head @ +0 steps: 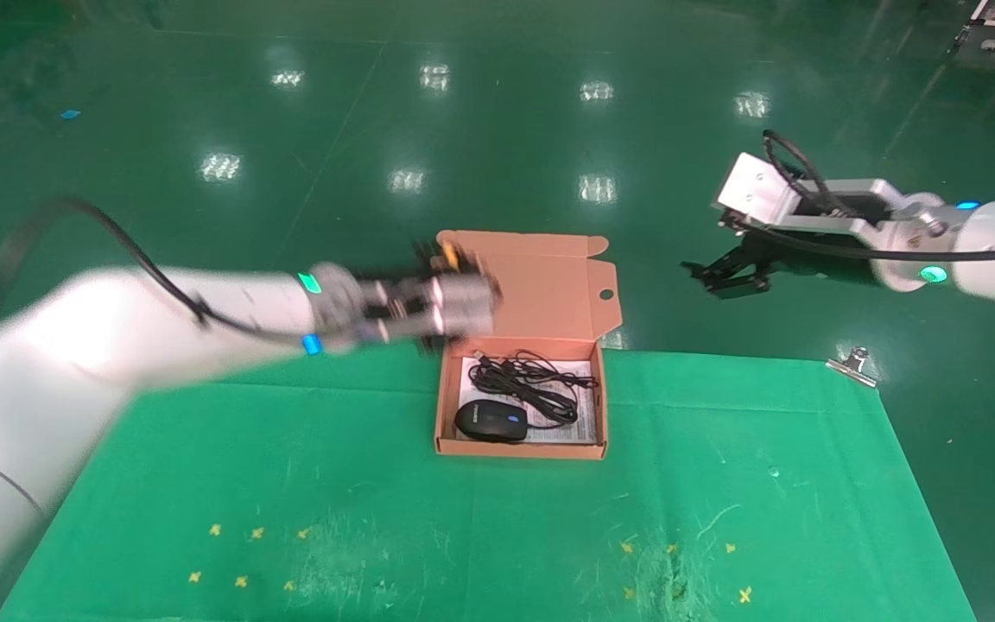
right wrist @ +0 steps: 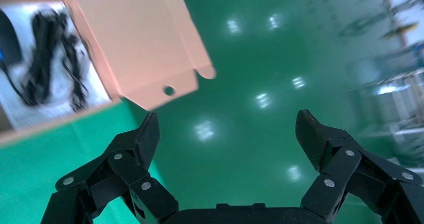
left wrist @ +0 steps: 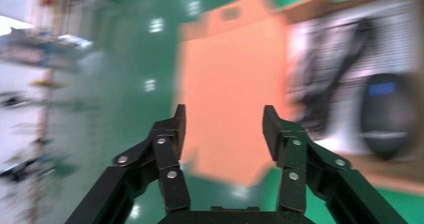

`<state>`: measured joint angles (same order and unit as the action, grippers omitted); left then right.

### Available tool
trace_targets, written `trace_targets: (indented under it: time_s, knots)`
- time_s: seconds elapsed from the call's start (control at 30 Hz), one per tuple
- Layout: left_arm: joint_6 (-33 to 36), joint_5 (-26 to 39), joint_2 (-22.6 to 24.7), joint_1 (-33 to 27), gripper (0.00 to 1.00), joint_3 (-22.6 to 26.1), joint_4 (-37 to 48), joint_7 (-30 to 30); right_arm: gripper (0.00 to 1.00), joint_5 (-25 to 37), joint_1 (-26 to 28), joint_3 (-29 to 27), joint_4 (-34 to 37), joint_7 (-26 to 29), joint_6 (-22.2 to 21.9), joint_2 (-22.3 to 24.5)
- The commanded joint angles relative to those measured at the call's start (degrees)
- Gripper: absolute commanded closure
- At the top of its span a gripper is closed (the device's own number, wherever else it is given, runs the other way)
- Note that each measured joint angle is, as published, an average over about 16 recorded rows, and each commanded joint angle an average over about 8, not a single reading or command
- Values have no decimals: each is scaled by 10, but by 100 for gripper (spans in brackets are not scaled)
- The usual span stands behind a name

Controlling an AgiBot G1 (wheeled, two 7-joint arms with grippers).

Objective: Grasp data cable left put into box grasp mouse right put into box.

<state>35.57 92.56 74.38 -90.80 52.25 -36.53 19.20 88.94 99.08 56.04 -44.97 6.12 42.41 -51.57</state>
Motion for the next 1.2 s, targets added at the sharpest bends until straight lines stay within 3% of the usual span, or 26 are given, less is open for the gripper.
trace_targets:
  time_s: [0.03,0.3,1.2]
  knots:
    - [-7,0,-9,-17,0,-5,-4,-5,0,4,7,-1,-12,-7,0,10]
    - [7,-26,-38,-21,0,-28,-24,-24,0,-2,-5,-13,-39,-11,22,28]
    - [226,-239,-196,118,0,-177,-178,-146,0,-209,-168,-184,-148,14,203,89]
